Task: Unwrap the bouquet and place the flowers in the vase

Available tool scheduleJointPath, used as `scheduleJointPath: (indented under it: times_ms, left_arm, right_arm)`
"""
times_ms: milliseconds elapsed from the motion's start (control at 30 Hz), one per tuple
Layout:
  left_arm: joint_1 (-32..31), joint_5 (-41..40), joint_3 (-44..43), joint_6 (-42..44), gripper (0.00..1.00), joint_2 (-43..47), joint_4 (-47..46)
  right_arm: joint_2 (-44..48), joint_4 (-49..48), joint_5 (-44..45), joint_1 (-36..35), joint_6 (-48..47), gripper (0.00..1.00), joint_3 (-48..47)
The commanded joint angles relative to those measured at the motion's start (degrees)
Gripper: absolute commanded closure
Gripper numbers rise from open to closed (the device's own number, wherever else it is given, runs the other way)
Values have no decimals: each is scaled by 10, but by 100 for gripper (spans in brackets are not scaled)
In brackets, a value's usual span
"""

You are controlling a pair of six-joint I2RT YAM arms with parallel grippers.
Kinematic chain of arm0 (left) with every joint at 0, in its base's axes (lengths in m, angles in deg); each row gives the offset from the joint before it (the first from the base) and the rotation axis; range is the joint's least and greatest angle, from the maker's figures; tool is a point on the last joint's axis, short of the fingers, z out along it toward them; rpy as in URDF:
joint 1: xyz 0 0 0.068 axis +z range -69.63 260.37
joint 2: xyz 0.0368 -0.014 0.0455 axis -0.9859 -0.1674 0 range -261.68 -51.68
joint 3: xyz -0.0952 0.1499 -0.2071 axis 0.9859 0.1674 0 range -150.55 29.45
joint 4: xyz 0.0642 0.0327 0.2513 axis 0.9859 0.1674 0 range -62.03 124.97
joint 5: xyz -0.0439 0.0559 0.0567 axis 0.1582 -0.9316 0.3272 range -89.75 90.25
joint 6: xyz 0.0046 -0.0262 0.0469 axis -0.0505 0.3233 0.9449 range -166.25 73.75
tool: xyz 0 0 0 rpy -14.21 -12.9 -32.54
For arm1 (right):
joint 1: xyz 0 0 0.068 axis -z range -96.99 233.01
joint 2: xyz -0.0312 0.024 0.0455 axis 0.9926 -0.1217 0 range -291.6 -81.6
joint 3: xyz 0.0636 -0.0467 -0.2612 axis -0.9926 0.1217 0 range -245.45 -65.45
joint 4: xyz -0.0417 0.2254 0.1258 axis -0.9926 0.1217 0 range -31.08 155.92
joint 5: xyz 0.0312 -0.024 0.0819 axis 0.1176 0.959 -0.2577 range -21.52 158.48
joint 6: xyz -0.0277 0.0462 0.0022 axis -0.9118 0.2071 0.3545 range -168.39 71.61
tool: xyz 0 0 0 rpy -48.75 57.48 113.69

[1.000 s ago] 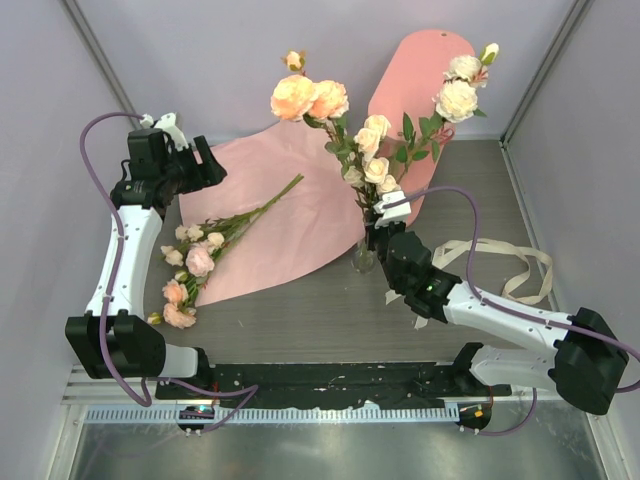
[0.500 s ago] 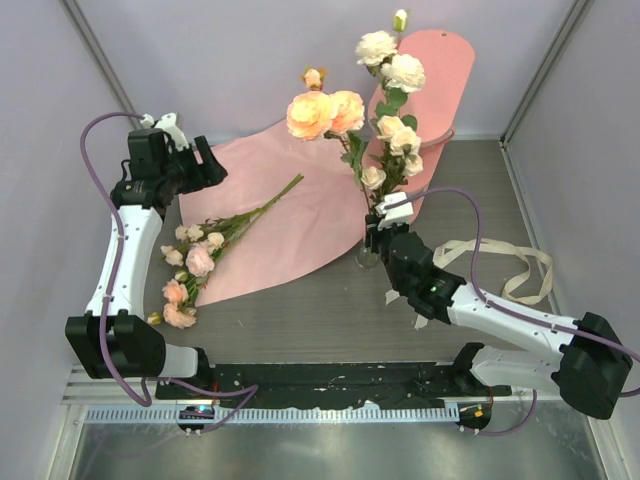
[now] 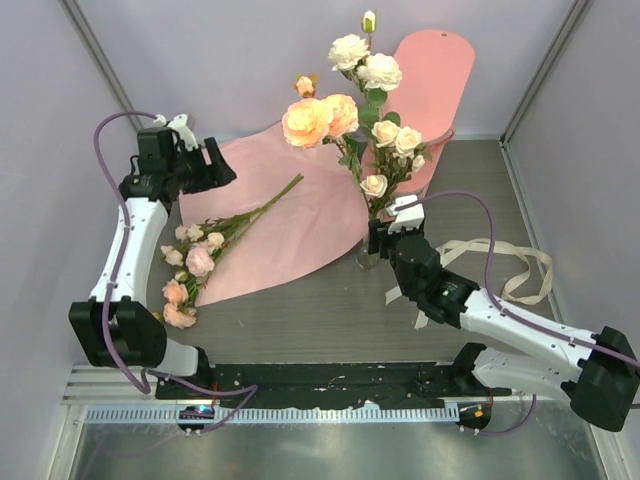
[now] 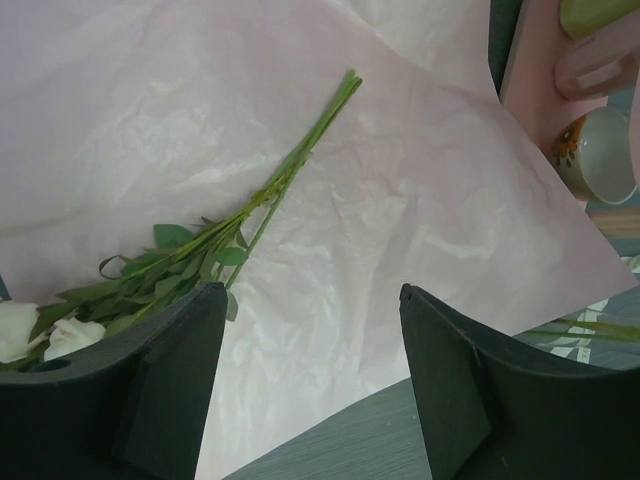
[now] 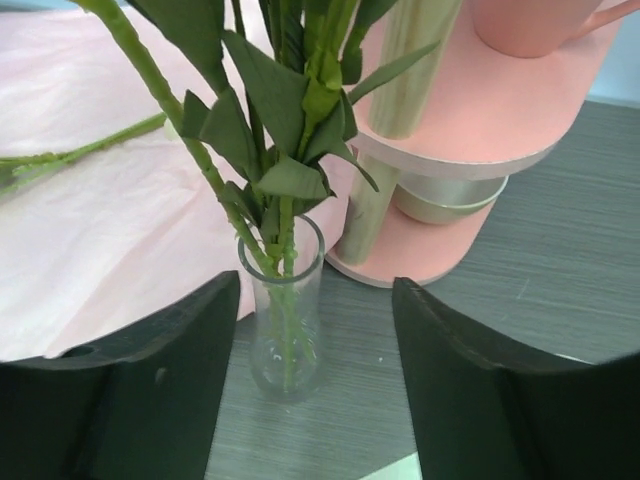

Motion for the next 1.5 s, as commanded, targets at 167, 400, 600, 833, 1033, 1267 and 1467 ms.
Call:
scheduleJointPath:
  times_ms: [167, 400, 600, 833, 1033, 1267, 1467]
  left_arm:
    - [-31, 2, -111, 58, 44, -159, 125]
    - [-65, -54, -131, 95, 64, -234, 172]
    - [-78, -78, -157, 119, 57, -286, 163]
    - [-95, -73, -227, 151, 65, -390, 171]
    - [-85, -100, -206, 159, 62, -388, 141]
    - [-93, -64, -217, 161, 68, -426, 157]
    - [-95, -73, -214, 160, 69, -444, 154]
  right_arm:
    - [49, 252, -82, -2, 78, 13, -110]
    - [131, 284, -177, -2, 96, 12, -83]
    - [136, 275, -322, -10, 84, 11, -58]
    - [170, 236, -358, -38, 68, 11, -32]
    - [180, 226, -367, -41, 64, 11, -17]
    - [165, 200, -377, -54, 73, 11, -11]
    - [157, 182, -373, -69, 75, 11, -10]
